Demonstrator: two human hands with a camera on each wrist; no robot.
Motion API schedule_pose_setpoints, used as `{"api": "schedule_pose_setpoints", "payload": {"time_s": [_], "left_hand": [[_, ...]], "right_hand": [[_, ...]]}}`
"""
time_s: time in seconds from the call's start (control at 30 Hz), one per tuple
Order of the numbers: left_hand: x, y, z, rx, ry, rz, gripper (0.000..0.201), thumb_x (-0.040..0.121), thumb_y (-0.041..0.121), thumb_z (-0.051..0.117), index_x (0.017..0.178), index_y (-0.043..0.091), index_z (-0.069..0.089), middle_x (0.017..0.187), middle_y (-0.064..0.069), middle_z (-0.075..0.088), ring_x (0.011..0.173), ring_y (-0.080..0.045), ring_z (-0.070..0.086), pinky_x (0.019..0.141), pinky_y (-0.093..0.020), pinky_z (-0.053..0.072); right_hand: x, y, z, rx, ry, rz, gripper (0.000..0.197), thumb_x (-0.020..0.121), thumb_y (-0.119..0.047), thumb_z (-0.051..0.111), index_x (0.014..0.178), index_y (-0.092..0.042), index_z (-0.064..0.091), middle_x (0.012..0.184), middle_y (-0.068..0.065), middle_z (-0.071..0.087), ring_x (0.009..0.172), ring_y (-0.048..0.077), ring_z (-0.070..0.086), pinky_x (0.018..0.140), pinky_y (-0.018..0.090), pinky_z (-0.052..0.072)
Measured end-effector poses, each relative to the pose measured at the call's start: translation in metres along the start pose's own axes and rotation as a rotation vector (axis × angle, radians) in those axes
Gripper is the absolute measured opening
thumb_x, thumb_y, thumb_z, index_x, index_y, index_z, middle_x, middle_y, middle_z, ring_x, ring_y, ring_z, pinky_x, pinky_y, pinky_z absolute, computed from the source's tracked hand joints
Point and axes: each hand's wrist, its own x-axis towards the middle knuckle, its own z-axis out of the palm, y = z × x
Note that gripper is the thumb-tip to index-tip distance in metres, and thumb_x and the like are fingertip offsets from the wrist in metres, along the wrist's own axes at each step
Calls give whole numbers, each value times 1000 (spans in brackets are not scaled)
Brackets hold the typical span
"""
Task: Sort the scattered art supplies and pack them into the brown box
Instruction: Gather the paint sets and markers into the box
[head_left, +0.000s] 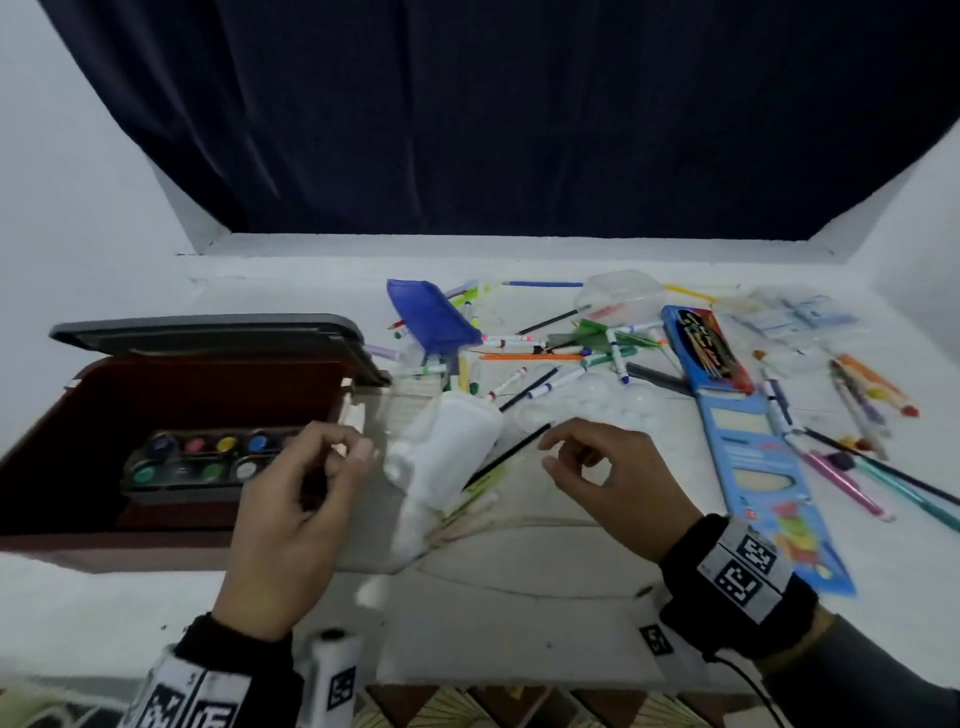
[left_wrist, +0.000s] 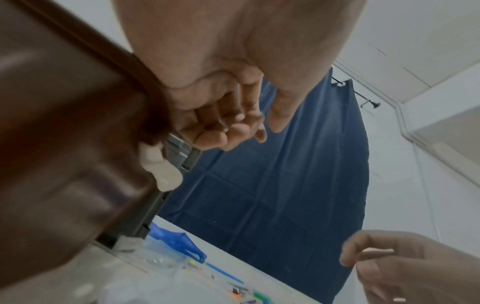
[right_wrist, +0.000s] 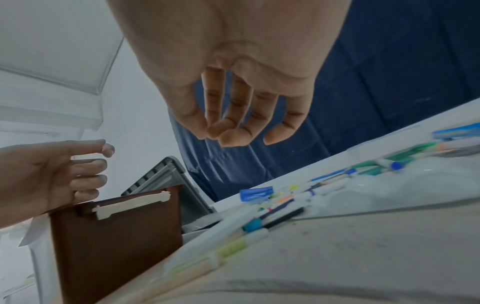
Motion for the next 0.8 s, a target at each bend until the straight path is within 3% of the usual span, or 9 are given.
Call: {"api": "schedule_pose_setpoints", "payload": {"time_s": [0.13, 0.27, 0.33, 0.4, 0.47, 0.57, 0.67, 0.73, 0.8], "left_hand": [[3, 16, 56, 22, -29, -15, 9, 98, 33, 62, 98, 24, 62, 80, 2, 56, 76, -15, 58, 67, -24, 46], [37, -9, 92, 236, -67, -161, 46, 84, 58, 55, 120, 28, 59, 112, -1, 57, 103, -16, 58, 87, -37, 51], [61, -20, 103, 374, -148, -322, 62, 87, 57, 56, 138, 21, 51, 135, -13, 49, 125, -28, 49, 107, -38, 41], [85, -30, 110, 469, -241, -455, 65, 95, 46, 57, 150, 17, 37, 150, -18, 36, 141, -32, 34, 117, -38, 28], [105, -37, 114, 590, -315, -516, 67, 96, 47, 54, 152, 19, 32, 154, -19, 34, 144, -33, 29, 118, -40, 27], [121, -49, 117, 787, -391, -589, 61, 95, 52, 46, 147, 22, 36, 147, -21, 38, 136, -40, 39, 111, -46, 36], [122, -57, 120, 908, -472, -605, 75, 77, 61, 23, 133, 17, 46, 138, -21, 48, 127, -40, 49, 105, -48, 41], [119, -56, 123, 973, -506, -598, 70, 76, 54, 25, 132, 17, 46, 138, -17, 50, 127, -37, 49, 105, -49, 41], [114, -49, 126, 1016, -499, -600, 56, 88, 45, 38, 137, 20, 43, 141, -14, 46, 132, -34, 44, 105, -50, 39]], "right_hand": [[-20, 40, -41, -31, -51, 57, 12, 88, -15, 70, 93, -26, 67, 67, -8, 61, 69, 11, 58, 68, 10, 41], [-24, 70, -74, -91, -102, 71, 15, 87, -17, 71, 96, -27, 65, 70, -8, 61, 72, 9, 60, 68, 9, 42], [-23, 85, -85, -128, -112, 96, 16, 87, -19, 71, 98, -28, 64, 73, -9, 61, 74, 8, 59, 68, 13, 43], [-21, 98, -91, -185, -133, 110, 19, 86, -21, 71, 101, -30, 62, 78, -8, 61, 78, 7, 58, 71, 19, 46], [-20, 108, -95, -232, -161, 120, 22, 87, -22, 70, 105, -30, 61, 83, -9, 59, 81, 7, 57, 74, 27, 49], [-18, 122, -100, -291, -189, 165, 23, 88, -27, 68, 108, -33, 58, 89, -13, 56, 85, 7, 55, 80, 33, 50], [-15, 134, -105, -341, -211, 246, 24, 89, -34, 64, 110, -37, 55, 92, -16, 53, 88, 7, 53, 85, 36, 49], [-12, 140, -110, -421, -227, 297, 23, 90, -37, 60, 113, -37, 54, 96, -14, 54, 93, 9, 54, 89, 39, 48], [-8, 144, -117, -546, -269, 339, 26, 92, -41, 56, 116, -34, 51, 103, -9, 55, 101, 14, 55, 92, 41, 46]]}}
